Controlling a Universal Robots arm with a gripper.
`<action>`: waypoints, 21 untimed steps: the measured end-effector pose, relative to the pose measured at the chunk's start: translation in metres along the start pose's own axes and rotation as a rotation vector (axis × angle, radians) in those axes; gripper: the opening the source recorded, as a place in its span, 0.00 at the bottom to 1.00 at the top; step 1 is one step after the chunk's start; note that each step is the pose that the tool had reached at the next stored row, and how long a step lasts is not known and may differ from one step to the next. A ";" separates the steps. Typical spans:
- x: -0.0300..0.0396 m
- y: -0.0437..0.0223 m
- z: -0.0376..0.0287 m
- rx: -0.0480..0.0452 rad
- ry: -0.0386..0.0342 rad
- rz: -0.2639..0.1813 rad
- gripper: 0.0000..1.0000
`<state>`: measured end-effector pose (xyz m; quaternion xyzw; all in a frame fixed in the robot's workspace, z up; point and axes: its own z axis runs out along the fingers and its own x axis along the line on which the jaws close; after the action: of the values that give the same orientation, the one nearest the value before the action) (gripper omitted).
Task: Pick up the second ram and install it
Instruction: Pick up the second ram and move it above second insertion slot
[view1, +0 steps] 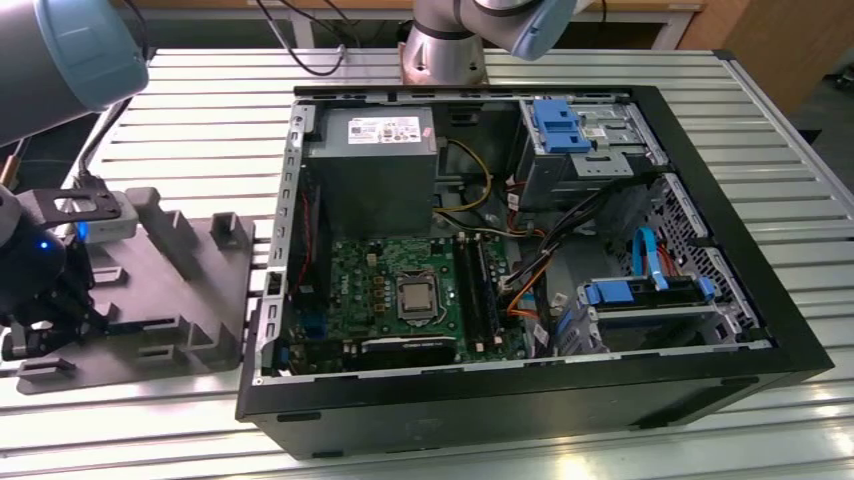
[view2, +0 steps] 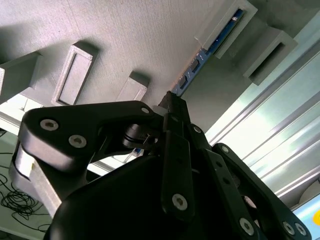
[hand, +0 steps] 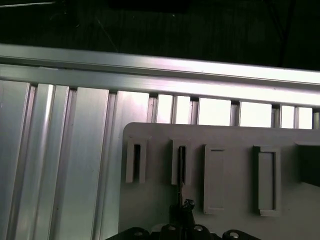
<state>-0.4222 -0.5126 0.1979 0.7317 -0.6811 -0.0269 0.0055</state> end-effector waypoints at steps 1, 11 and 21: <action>0.0000 0.0000 -0.0004 0.0005 -0.0004 0.000 0.11; -0.0002 0.0002 -0.0052 -0.0001 0.0000 0.000 0.11; -0.0003 0.0005 -0.0106 -0.0001 0.0001 0.000 0.11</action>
<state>-0.4222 -0.5126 0.2085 0.7317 -0.6811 -0.0269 0.0056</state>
